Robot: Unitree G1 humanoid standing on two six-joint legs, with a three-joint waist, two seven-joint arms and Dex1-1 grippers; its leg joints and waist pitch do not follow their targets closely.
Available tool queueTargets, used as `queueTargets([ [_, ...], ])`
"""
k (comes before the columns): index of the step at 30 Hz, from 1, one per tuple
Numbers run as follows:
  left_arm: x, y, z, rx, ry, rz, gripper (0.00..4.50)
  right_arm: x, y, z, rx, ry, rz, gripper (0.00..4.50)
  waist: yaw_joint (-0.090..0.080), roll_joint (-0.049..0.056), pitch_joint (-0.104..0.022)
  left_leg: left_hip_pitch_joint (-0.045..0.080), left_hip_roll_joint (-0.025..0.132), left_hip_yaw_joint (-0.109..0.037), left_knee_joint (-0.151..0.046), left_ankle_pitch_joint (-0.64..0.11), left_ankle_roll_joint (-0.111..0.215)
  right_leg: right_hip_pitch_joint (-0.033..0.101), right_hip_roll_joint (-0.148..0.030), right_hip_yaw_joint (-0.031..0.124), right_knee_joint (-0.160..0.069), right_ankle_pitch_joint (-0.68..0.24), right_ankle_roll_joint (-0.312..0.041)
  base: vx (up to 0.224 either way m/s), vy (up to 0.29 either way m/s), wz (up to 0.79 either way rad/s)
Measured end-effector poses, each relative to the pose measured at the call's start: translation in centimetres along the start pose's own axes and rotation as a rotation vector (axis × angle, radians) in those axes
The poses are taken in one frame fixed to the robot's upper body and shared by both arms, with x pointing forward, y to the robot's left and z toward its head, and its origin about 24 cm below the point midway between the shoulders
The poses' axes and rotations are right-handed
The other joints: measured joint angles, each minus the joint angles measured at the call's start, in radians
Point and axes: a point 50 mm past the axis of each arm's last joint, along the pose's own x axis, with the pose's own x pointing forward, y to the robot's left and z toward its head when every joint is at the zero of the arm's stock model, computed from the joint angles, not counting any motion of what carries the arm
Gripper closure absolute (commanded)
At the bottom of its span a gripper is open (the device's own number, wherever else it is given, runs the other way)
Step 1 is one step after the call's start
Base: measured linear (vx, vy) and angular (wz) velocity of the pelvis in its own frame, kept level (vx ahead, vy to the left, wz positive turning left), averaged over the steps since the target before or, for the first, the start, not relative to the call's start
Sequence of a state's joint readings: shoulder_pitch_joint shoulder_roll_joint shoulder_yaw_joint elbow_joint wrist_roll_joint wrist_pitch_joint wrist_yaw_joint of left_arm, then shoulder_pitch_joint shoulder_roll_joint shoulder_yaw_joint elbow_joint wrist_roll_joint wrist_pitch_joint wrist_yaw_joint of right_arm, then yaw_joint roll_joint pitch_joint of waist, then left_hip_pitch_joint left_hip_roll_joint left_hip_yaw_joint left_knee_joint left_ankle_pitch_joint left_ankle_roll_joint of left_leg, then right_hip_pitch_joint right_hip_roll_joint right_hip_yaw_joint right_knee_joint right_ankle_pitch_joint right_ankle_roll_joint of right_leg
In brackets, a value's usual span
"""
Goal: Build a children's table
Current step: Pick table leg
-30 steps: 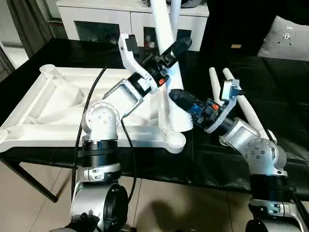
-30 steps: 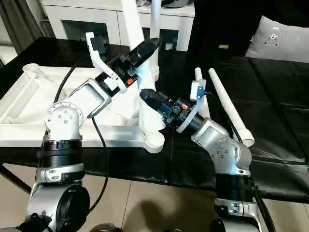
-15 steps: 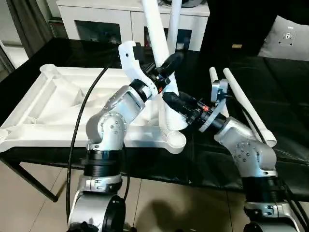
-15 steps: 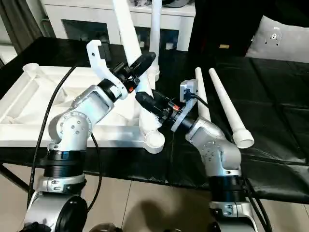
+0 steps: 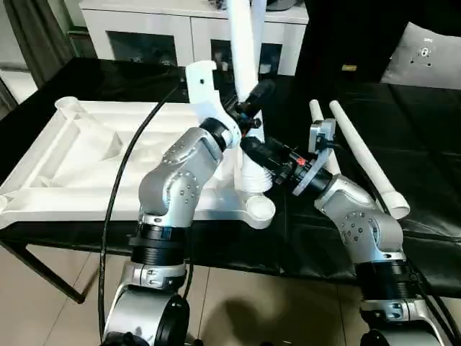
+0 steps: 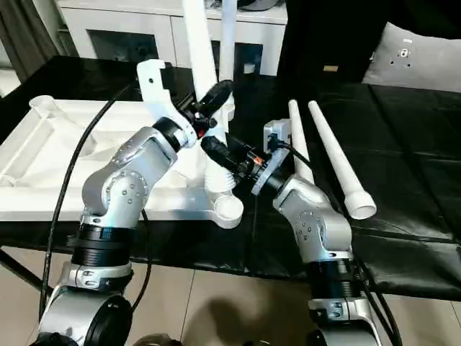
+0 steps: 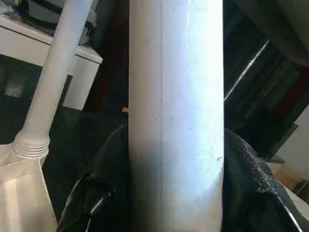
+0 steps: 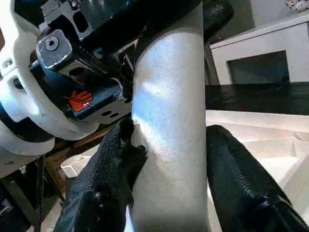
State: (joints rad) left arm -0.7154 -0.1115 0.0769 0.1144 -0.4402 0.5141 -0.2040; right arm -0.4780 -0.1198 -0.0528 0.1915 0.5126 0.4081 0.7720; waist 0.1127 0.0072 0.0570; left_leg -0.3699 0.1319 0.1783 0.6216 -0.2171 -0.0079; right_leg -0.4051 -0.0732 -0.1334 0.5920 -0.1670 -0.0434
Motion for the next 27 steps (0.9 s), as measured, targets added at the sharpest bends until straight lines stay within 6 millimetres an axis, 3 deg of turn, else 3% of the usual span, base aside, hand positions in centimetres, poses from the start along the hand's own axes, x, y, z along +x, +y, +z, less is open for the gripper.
queueTargets([
  [1,0.0,0.1,0.0,0.006,0.003,0.002,2.64,0.1,0.0,0.0,0.002,0.006,0.001,2.64,-0.001,0.0,0.0,0.0,0.0,0.0,0.0,0.0,0.0,0.0,0.0,0.0,0.0,0.0,0.0,0.0,0.0,0.0],
  [2,0.0,0.2,-0.1,0.01,0.009,-0.003,2.64,0.0,-0.1,0.0,0.004,0.013,0.0,2.08,0.0,0.0,0.0,0.0,0.0,0.0,0.0,0.0,0.0,0.0,0.0,0.0,0.0,0.0,0.0,0.0,0.0,0.0],
  [3,-0.1,0.4,-0.1,0.013,0.014,-0.005,2.64,-0.1,-0.1,-0.1,0.008,0.022,0.0,1.94,0.0,0.0,0.0,0.0,0.0,0.0,0.0,0.0,0.0,0.0,0.0,0.0,0.0,0.0,0.0,0.0,0.0,0.0],
  [16,-1.2,1.0,0.5,-0.061,0.073,-0.252,2.64,-3.4,-1.4,1.3,0.078,0.146,0.116,1.06,0.003,0.0,0.0,0.0,0.0,0.0,0.0,0.0,0.0,0.0,0.0,0.0,0.001,0.0,0.0,0.0,0.0,0.0],
  [17,-1.3,0.9,0.6,-0.061,0.077,-0.275,2.64,-3.6,-1.4,1.5,0.076,0.156,0.123,0.82,0.003,0.0,0.0,0.0,0.0,0.0,0.0,0.0,0.0,0.0,0.0,0.0,0.001,0.0,0.0,0.0,0.0,0.0],
  [27,-1.8,-1.8,0.2,-0.019,0.153,-0.58,2.64,-4.0,0.3,2.4,0.11,0.256,0.364,0.71,0.004,0.0,0.0,0.0,0.0,0.0,0.0,0.0,0.001,0.0,0.0,0.0,0.001,0.0,0.0,0.0,0.0,0.0],
])
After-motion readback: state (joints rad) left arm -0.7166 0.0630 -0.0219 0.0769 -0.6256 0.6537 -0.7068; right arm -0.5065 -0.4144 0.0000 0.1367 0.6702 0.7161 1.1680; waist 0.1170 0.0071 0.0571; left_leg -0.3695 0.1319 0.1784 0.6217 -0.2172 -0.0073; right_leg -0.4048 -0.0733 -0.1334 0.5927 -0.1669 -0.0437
